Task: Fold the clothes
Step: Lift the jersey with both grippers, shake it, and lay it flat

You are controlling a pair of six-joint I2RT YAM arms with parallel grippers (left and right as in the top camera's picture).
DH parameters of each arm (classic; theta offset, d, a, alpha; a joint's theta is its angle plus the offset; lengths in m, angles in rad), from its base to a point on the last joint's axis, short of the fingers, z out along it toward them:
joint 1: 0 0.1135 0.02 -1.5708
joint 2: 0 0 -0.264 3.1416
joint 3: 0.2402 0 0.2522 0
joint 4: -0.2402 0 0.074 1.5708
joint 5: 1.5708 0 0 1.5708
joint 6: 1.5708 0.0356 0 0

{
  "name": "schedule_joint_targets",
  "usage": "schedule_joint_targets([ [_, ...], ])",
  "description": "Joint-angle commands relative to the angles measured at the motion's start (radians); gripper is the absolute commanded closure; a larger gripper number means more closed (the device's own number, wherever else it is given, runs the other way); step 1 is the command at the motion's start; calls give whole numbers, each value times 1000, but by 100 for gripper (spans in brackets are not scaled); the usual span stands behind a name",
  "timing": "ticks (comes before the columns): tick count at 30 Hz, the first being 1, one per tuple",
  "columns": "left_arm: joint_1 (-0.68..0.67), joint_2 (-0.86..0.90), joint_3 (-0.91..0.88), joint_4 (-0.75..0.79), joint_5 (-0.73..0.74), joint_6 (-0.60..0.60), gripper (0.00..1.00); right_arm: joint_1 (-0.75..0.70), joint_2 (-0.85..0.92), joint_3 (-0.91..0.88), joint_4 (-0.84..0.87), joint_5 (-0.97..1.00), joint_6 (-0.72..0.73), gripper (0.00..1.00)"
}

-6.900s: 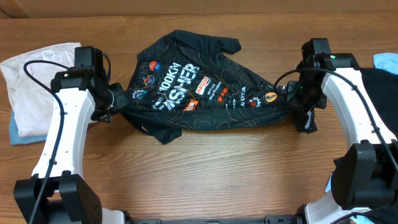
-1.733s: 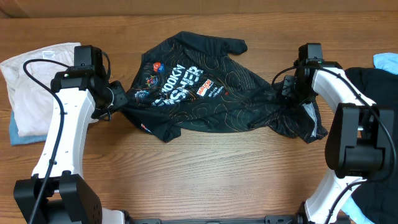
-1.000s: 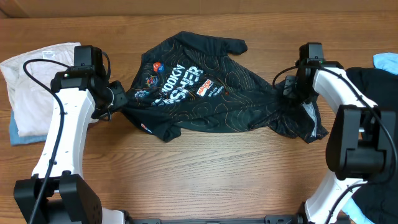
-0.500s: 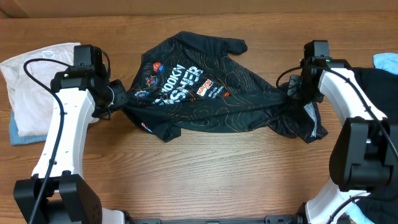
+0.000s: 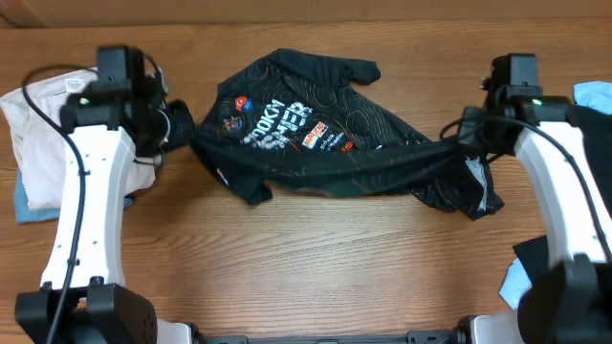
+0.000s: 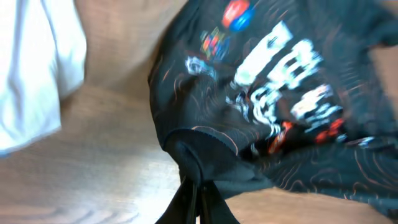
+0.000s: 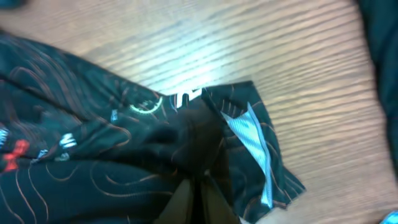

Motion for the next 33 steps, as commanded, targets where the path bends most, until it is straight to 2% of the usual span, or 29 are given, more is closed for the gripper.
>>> schedule_joint_targets([
  [1,-6,-46,139,-44,25,50,96,-5,-113,98,-45,11,4,96],
  [10,60,-148,314,-129,32,56,96,-5,-258,349,-187,79,3,96],
  [20,164,-300,479,-185,109,64,96,-5,-354,592,-338,84,4,96],
  [27,172,-404,586,-201,92,64,96,-5,-431,726,-352,124,3,96],
  [33,172,-407,586,-198,42,64,96,-5,-394,741,-320,124,-1,96],
])
